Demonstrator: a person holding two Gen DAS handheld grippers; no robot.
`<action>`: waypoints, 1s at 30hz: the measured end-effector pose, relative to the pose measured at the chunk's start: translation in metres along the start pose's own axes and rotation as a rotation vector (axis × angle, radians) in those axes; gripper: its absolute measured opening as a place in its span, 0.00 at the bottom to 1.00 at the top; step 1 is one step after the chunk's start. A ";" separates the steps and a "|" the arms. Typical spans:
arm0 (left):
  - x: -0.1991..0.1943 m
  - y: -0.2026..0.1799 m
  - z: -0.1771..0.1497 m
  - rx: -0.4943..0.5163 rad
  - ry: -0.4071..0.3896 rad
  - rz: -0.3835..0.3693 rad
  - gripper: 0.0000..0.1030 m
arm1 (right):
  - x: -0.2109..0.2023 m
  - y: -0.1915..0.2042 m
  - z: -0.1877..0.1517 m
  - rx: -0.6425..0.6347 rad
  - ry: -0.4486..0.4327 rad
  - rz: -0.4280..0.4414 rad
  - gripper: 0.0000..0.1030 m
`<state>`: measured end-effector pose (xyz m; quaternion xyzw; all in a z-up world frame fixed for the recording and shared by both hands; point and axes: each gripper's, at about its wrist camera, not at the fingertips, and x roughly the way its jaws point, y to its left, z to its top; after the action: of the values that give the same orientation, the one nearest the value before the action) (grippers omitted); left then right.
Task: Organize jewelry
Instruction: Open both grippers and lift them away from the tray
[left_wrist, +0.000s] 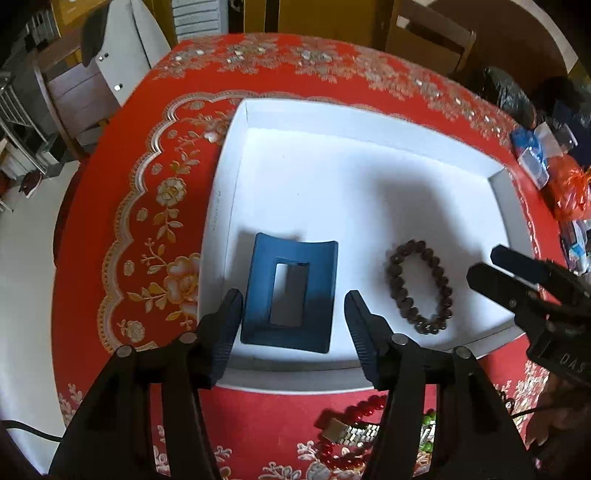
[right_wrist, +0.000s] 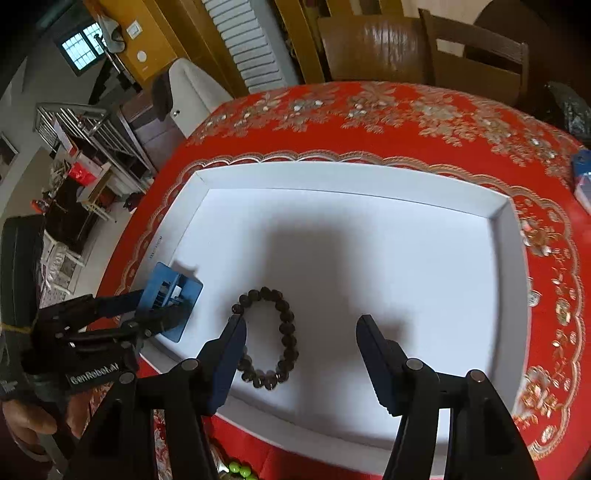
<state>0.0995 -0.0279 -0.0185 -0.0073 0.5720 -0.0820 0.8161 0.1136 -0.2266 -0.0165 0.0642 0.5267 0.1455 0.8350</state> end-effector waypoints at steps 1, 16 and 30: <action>-0.004 0.000 0.000 0.000 -0.009 0.006 0.57 | -0.005 0.000 -0.003 0.001 -0.008 -0.005 0.58; -0.074 -0.028 -0.039 0.010 -0.148 0.074 0.57 | -0.075 0.004 -0.054 -0.023 -0.096 -0.024 0.58; -0.125 -0.071 -0.118 -0.035 -0.218 0.088 0.57 | -0.153 0.002 -0.134 -0.043 -0.167 -0.083 0.67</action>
<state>-0.0607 -0.0706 0.0646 -0.0053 0.4808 -0.0348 0.8761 -0.0684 -0.2789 0.0578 0.0364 0.4544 0.1164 0.8824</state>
